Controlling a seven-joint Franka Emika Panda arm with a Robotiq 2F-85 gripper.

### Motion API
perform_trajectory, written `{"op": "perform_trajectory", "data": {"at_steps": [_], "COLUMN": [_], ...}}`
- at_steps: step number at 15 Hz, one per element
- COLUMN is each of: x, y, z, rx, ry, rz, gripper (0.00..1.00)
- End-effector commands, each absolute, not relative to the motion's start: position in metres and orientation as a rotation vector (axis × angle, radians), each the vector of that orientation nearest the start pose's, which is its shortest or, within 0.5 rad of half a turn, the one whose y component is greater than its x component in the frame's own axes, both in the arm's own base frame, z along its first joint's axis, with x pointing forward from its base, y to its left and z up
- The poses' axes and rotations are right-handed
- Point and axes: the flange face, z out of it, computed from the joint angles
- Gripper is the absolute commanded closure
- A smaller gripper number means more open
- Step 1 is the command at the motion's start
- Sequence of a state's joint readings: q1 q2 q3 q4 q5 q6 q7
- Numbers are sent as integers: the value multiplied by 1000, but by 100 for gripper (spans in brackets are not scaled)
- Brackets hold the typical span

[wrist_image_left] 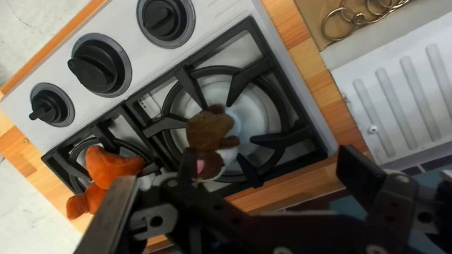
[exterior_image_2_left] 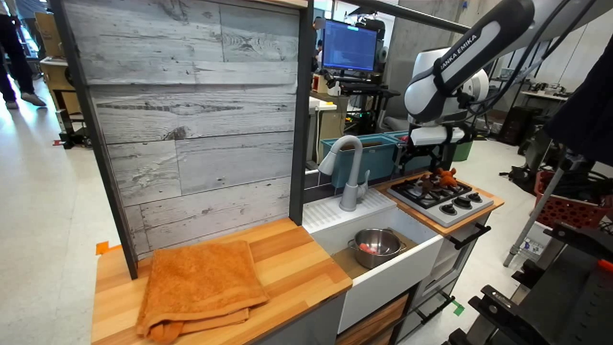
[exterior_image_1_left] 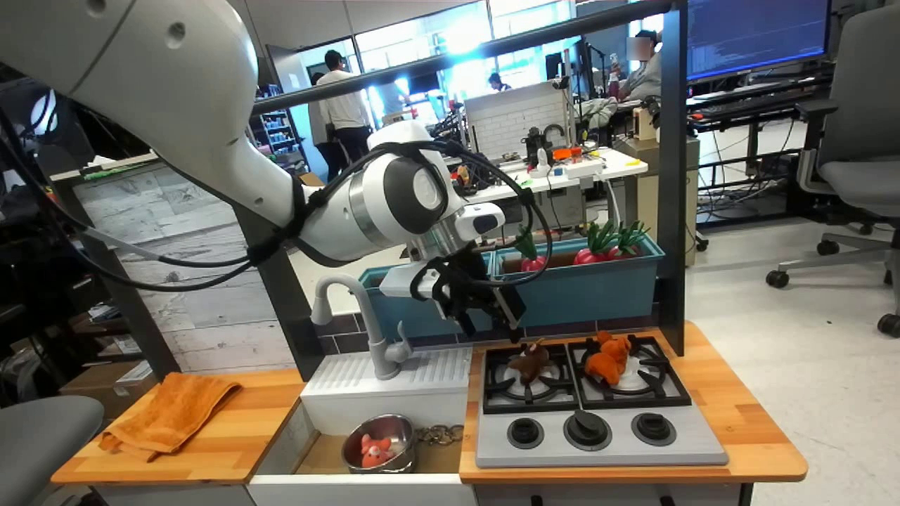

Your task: Put the toys inside the pot in the sink and then wipe the counter with the towel

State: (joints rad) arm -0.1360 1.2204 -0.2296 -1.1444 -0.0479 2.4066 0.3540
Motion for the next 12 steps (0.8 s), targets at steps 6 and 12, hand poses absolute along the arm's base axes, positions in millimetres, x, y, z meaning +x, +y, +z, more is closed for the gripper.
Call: {"op": "perform_trajectory", "data": {"at_steps": [6, 12], "x": [723, 718], "y": [-261, -279], "z": [33, 26], "rx": [-3184, -3160], "ry": [1206, 1256], "rz": [82, 113], "gripper": [0, 28]}}
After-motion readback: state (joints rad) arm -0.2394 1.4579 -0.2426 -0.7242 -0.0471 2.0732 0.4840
